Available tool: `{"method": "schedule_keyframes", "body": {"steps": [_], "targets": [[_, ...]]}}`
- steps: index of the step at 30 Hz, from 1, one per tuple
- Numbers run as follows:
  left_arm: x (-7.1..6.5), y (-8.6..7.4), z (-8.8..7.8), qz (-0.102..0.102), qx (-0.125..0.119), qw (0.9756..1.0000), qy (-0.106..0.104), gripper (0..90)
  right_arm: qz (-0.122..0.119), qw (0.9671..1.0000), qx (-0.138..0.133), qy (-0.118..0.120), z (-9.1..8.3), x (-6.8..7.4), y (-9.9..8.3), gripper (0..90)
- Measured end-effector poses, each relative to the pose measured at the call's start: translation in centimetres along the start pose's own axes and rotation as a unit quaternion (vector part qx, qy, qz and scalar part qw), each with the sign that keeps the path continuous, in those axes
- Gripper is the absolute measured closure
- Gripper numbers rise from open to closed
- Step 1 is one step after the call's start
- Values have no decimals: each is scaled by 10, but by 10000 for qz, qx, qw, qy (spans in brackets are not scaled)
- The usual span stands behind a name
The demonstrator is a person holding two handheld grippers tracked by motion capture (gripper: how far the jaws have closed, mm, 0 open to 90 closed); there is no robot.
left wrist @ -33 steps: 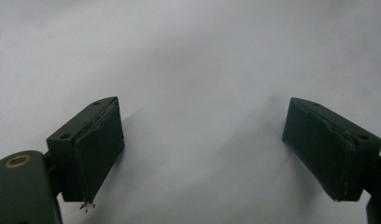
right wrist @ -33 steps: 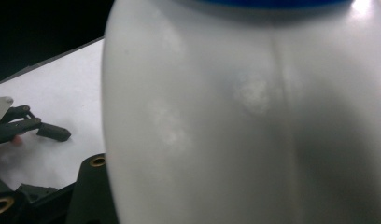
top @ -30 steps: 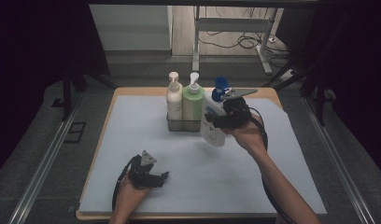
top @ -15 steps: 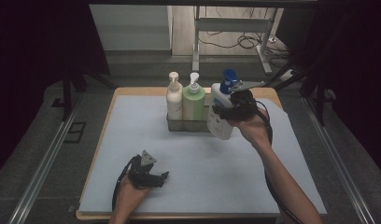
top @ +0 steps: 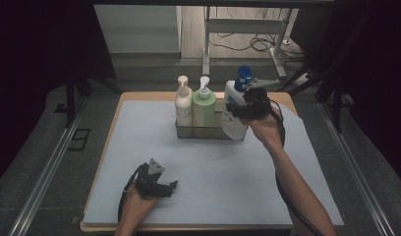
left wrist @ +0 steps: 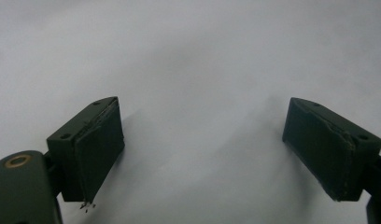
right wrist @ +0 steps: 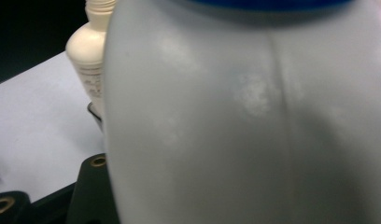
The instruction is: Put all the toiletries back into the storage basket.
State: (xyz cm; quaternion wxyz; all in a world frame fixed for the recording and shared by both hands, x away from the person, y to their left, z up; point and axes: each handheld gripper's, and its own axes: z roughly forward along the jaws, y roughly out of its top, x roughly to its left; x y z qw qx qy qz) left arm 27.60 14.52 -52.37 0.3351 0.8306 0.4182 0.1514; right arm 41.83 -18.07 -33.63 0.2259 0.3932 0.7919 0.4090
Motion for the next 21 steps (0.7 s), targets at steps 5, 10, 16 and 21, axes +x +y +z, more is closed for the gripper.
{"method": "schedule_keyframes", "body": {"steps": [5,10,16,21], "targets": [[0,0,0,0,1,10000,-1,122,-4,10000,16,-78,5,-5,5,405],[0,0,0,0,0,10000,-2,122,40,9999,35,-118,11,-9,9,405],[0,0,0,-2,0,10000,-4,122,115,9998,37,-143,19,-14,13,405],[0,0,0,-4,-2,10000,-4,122,131,9997,58,-203,26,-17,17,406]]}}
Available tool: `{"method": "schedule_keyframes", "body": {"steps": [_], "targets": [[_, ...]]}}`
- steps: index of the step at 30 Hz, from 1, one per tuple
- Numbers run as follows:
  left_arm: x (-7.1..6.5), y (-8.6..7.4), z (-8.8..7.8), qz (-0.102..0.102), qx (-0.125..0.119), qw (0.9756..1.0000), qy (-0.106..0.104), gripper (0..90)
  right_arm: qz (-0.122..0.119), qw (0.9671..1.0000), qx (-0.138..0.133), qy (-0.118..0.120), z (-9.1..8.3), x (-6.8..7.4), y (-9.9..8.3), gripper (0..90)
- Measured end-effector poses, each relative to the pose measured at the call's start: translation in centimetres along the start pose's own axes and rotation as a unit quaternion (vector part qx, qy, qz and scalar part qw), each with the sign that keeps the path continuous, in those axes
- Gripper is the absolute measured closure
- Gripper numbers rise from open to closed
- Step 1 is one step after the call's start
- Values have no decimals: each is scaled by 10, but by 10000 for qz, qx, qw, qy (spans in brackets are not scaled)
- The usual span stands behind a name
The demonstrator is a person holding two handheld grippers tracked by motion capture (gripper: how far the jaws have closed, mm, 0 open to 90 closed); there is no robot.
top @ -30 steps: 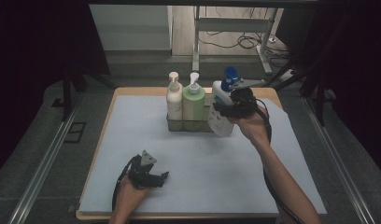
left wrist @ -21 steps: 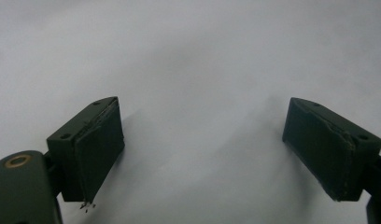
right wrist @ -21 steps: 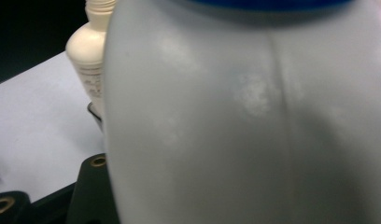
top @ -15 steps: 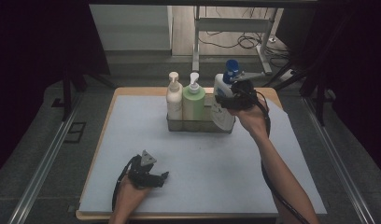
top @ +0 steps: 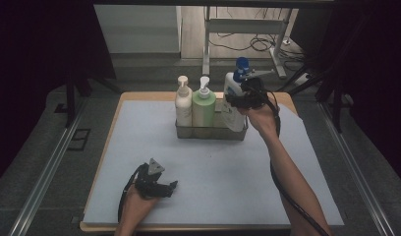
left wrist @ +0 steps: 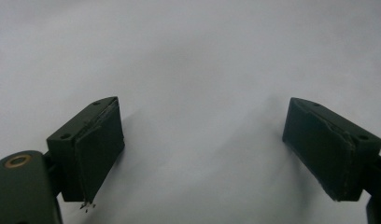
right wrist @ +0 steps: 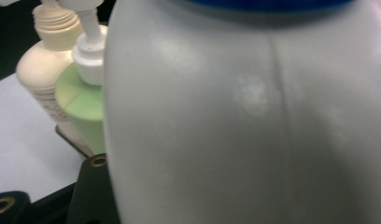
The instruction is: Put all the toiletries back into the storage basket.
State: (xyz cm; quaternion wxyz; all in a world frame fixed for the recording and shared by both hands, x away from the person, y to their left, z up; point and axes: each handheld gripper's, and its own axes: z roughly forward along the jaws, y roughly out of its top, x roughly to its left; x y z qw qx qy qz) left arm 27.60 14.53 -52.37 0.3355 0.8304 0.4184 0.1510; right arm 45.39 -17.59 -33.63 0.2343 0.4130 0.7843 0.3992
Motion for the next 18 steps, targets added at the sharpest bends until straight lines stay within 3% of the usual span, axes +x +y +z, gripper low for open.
{"method": "schedule_keyframes", "body": {"steps": [18], "targets": [[0,0,0,0,-1,10000,-3,122,162,9997,36,-186,22,-12,8,406]]}}
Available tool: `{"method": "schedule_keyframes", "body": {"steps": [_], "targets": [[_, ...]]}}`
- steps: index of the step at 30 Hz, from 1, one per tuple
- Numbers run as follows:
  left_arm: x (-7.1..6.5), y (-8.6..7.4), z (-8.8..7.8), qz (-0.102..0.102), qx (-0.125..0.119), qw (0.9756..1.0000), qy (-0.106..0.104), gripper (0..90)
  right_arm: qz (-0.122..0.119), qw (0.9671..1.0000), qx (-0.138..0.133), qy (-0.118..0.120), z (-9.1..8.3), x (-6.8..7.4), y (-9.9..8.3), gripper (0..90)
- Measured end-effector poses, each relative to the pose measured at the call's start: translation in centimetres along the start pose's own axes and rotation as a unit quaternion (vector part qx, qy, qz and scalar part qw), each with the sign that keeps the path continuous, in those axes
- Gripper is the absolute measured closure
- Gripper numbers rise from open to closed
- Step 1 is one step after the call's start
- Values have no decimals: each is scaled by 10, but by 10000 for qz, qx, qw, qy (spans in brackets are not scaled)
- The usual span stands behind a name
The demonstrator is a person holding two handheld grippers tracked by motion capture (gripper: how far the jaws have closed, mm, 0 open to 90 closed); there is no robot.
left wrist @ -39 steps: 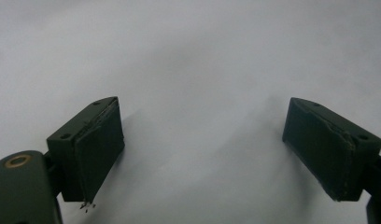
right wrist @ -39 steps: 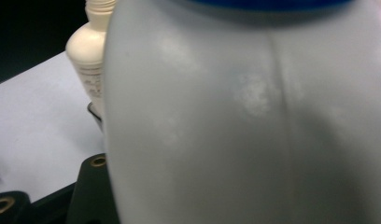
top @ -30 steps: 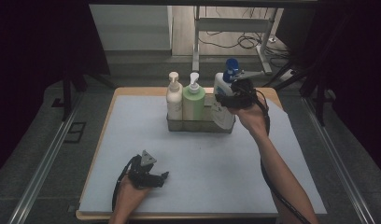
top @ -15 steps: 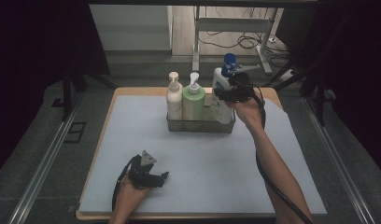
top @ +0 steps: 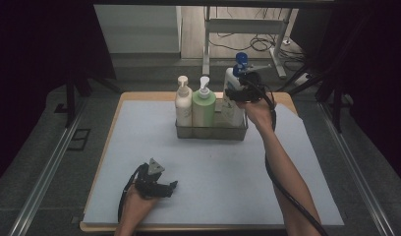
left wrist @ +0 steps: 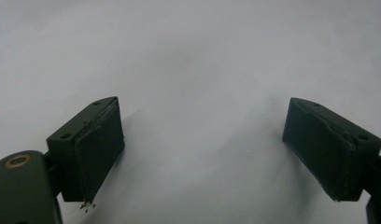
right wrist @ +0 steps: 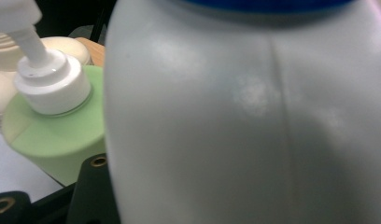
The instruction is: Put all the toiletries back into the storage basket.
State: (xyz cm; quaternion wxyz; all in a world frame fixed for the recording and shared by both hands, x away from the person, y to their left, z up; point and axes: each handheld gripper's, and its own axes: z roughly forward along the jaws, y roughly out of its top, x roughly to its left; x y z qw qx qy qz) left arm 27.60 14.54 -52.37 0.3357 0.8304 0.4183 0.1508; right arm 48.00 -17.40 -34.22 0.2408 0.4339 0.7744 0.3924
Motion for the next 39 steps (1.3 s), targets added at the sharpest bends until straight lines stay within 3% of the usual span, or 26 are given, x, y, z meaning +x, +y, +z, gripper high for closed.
{"method": "schedule_keyframes", "body": {"steps": [39], "targets": [[0,0,0,3,13,10000,-2,122,4,9997,230,-15,26,2,-45,408]]}}
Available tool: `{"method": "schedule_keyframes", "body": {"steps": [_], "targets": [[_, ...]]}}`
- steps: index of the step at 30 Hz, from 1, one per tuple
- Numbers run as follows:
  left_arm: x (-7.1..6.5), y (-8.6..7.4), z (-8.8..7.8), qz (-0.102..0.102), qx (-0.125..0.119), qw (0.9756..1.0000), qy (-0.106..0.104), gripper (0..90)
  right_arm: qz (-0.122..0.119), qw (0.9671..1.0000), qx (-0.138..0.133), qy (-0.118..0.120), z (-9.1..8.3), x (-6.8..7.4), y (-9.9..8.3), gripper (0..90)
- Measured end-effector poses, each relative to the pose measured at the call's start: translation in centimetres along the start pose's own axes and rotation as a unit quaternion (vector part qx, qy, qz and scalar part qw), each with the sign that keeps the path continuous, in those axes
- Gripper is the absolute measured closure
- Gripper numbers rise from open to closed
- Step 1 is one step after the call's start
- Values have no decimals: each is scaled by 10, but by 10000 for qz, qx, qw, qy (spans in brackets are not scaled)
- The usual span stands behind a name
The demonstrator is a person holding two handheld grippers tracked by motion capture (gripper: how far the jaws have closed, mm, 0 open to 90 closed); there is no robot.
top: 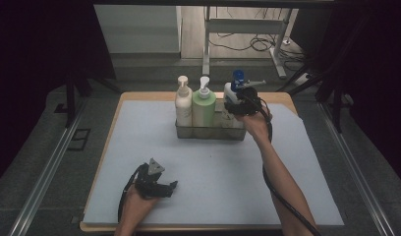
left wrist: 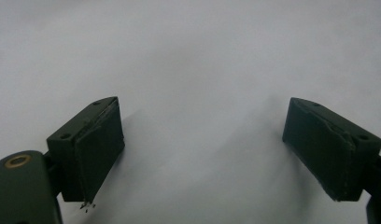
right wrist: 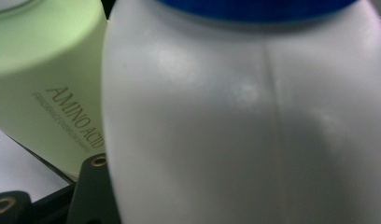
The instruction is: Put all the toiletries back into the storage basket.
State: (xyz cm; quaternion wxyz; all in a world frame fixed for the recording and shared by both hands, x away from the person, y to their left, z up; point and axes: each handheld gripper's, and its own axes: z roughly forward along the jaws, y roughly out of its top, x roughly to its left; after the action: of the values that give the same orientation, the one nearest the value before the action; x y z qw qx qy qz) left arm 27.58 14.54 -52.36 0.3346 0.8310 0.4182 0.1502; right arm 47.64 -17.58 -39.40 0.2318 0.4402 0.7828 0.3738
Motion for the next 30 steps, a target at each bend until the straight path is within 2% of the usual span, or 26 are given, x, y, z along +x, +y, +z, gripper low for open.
{"method": "schedule_keyframes", "body": {"steps": [8,15,19,22,24,30], "targets": [[0,0,0,-1,0,10000,1,122,55,10000,35,16,5,-1,-7,406],[0,0,0,-1,-1,10000,3,122,236,9997,54,102,6,-7,-10,395],[0,0,0,-1,-2,10000,6,122,85,9998,64,169,5,-8,-10,388],[0,0,0,-1,-2,10000,4,122,136,9996,75,238,6,-9,-11,357],[0,0,0,1,-2,10000,4,122,145,9996,50,222,7,-10,-13,322],[0,0,0,-9,-8,10000,-2,122,37,9998,-28,183,2,-11,-15,305]]}}
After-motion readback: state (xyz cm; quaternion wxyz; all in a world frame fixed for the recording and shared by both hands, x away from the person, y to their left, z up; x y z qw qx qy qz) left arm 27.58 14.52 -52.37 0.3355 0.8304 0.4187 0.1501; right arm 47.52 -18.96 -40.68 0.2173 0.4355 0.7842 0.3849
